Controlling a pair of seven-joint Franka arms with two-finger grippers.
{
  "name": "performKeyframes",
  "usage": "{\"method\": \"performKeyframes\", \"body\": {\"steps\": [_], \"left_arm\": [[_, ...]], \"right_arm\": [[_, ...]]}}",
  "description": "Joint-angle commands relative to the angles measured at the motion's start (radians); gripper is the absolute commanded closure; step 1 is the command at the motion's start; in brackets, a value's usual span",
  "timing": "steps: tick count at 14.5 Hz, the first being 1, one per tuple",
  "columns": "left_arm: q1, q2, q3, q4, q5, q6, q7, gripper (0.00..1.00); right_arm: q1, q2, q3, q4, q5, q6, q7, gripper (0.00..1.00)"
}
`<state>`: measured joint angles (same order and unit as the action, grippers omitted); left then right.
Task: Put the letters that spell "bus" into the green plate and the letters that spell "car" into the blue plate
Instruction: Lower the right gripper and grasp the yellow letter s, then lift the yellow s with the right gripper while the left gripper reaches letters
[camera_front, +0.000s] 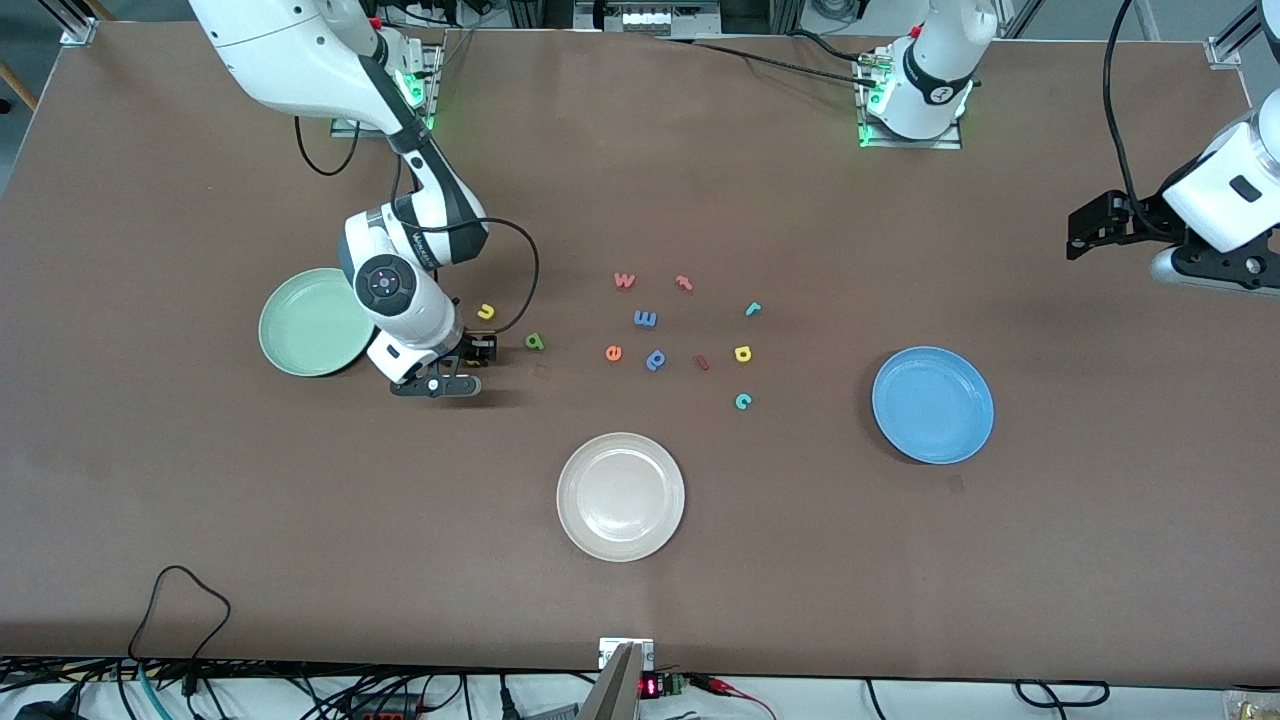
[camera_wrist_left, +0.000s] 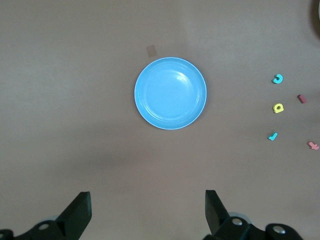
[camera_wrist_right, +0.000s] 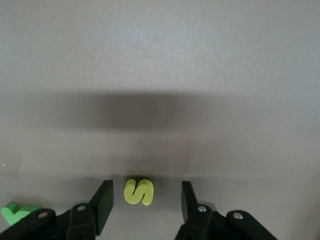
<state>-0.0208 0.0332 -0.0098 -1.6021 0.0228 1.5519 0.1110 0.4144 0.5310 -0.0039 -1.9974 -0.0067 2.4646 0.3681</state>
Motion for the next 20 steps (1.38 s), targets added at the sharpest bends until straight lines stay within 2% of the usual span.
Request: {"method": "performKeyframes", "body": {"steps": [1, 6, 10, 12, 17, 19, 20], "left_arm": [[0.009, 0.024, 0.001, 0.024, -0.021, -0.016, 0.013, 0.0], [-0.001, 0.062, -0.002, 0.037, -0.011, -0.015, 0.01, 0.0], [-0.014, 0.21, -0.01, 0.034, -0.021, -0.052, 0.01, 0.0], [-0.071, 0.282, -0.015, 0.036, -0.021, -0.023, -0.019, 0.0], [-0.229, 0.453, -0.018, 0.036, -0.023, 0.276, -0.268, 0.0], [-0.28, 0.509, -0.018, 0.037, -0.023, 0.425, -0.351, 0.0], [-0.313, 0.542, -0.018, 0.036, -0.023, 0.507, -0.41, 0.0]], "right_arm": [[0.015, 0.015, -0.007, 0.015, -0.006, -0.01, -0.015, 0.38], [0.017, 0.026, -0.007, 0.012, -0.006, -0.01, -0.017, 0.46], [0.018, 0.026, -0.007, 0.014, -0.006, -0.01, -0.014, 0.49], [0.015, 0.026, -0.007, 0.015, -0.006, -0.01, -0.006, 0.51], [0.015, 0.026, -0.007, 0.015, -0.006, -0.01, -0.012, 0.7], [0.012, 0.026, -0.007, 0.014, -0.006, -0.01, -0.012, 0.85], [0.009, 0.026, -0.007, 0.014, -0.004, -0.01, -0.012, 0.89]]}}
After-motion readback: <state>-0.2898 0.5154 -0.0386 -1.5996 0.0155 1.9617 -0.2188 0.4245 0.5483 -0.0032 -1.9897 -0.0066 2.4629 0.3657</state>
